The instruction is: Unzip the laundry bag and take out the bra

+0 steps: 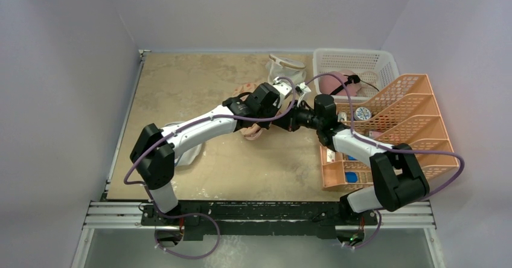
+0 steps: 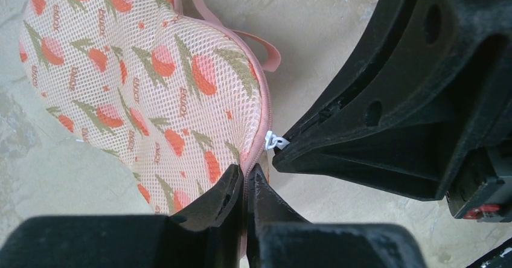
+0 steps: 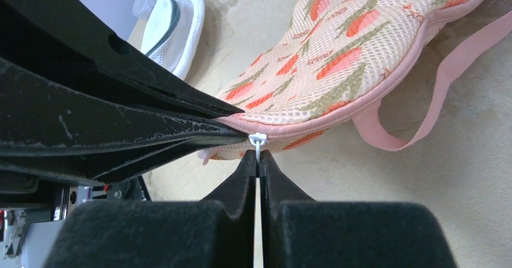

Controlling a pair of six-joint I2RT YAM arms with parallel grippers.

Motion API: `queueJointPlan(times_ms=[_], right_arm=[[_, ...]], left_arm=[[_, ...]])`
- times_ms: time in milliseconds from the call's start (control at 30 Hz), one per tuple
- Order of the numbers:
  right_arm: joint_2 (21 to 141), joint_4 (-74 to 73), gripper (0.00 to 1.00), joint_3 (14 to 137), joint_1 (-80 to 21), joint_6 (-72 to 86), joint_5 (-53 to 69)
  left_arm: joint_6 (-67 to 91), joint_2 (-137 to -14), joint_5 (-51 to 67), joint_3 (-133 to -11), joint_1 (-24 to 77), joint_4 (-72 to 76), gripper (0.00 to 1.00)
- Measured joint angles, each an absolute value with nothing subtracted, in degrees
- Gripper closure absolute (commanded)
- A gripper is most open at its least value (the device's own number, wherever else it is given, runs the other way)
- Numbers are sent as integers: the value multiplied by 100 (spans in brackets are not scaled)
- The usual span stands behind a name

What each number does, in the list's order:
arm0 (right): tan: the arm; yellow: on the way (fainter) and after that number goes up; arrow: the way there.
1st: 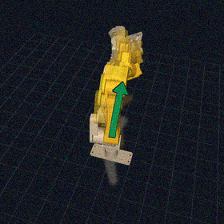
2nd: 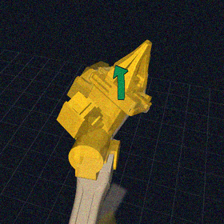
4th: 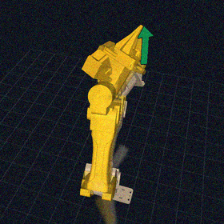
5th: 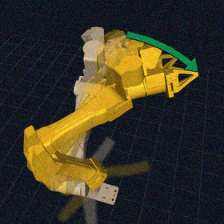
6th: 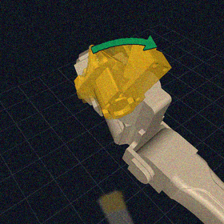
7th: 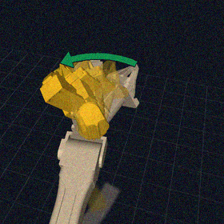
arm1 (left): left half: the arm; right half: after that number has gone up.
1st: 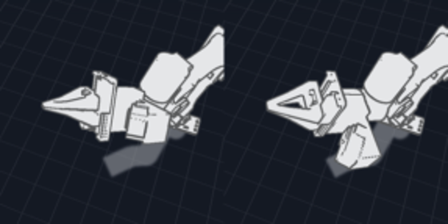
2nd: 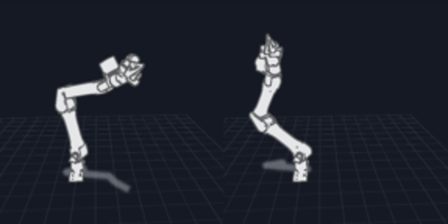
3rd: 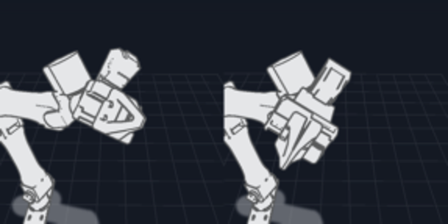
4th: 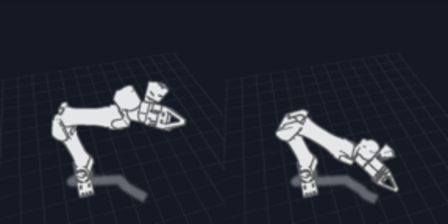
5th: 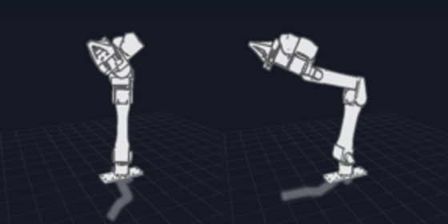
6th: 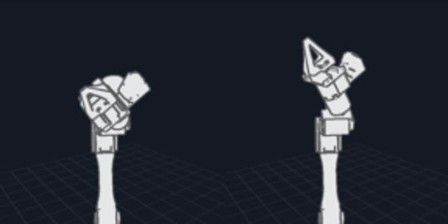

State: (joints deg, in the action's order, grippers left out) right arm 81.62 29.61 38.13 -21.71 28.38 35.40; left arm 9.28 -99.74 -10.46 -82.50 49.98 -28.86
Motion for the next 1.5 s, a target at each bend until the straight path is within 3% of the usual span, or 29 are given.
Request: queueJointPlan(times_ms=[367,600,633,833,1000,1300,1367,1500], right_arm=[[8527,2993,100,3813,-2154,2759,3581],[8938,2985,100,3820,-1787,2617,3887],[8978,2945,100,3833,-1741,2569,3903],[8958,2943,100,3857,-1798,2475,4005],[8807,3168,100,3822,-2097,2703,3999],[8617,3629,100,3699,-2609,3208,3979],[8615,3636,100,3699,-2650,3251,3959],[8545,3627,100,3699,-2716,3304,3863]], left_arm=[[797,-9942,-1245,-8228,5002,-3339,100],[794,-9253,-1387,-7214,5019,-3205,100],[797,-9166,-1402,-7096,5026,-3144,96],[786,-8875,-1240,-6628,5026,-2906,50],[790,-8462,-786,-6414,5013,-2681,36],[943,-7983,-563,-6237,5011,-2158,28],[965,-8158,-576,-6246,5011,-2189,30],[996,-8442,-609,-6248,5011,-2241,44]])
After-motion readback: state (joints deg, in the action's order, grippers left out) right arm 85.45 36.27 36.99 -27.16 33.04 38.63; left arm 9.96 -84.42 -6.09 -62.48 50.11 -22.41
